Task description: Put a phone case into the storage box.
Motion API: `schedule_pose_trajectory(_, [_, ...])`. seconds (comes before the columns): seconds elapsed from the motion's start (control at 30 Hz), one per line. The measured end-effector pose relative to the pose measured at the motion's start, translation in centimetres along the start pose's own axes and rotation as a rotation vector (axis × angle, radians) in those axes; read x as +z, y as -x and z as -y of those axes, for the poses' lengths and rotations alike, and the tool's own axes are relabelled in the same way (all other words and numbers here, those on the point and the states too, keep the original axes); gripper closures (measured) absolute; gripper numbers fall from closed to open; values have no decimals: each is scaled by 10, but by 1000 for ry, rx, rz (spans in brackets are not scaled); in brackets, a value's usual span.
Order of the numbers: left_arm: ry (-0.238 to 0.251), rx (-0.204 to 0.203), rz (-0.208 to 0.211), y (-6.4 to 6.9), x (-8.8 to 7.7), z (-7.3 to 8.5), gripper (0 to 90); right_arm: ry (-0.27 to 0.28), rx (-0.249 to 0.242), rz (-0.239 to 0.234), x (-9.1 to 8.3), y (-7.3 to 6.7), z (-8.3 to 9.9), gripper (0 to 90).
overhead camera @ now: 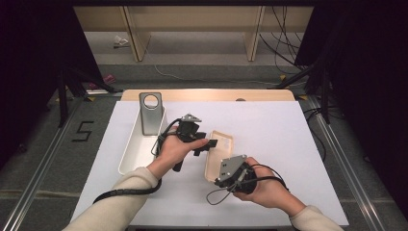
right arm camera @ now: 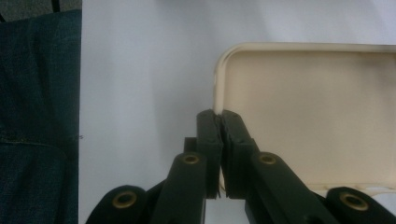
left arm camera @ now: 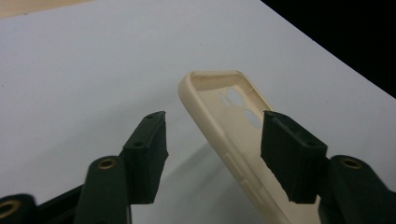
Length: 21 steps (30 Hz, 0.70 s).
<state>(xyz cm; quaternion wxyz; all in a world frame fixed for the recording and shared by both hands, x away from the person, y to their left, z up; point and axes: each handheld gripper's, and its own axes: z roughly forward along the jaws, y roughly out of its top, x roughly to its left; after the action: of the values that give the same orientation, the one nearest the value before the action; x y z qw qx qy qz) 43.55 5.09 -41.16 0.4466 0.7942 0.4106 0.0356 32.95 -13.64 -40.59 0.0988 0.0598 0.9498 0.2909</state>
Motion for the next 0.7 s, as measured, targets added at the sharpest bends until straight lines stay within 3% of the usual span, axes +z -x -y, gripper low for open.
schedule_pose_trajectory(0.17, [-19, -41, 5, -3, 4, -2, 524, 4, -14, 6, -1, -2, -2, 877])
schedule_pose_trajectory(0.4, [6, -100, 35, -3, 3, -4, 673, -10, -34, 15, 1, -4, -4, 877])
schedule_pose_trajectory(0.7, [53, -103, 56, 10, -6, -10, 747, -54, -33, 18, 8, -5, -3, 881])
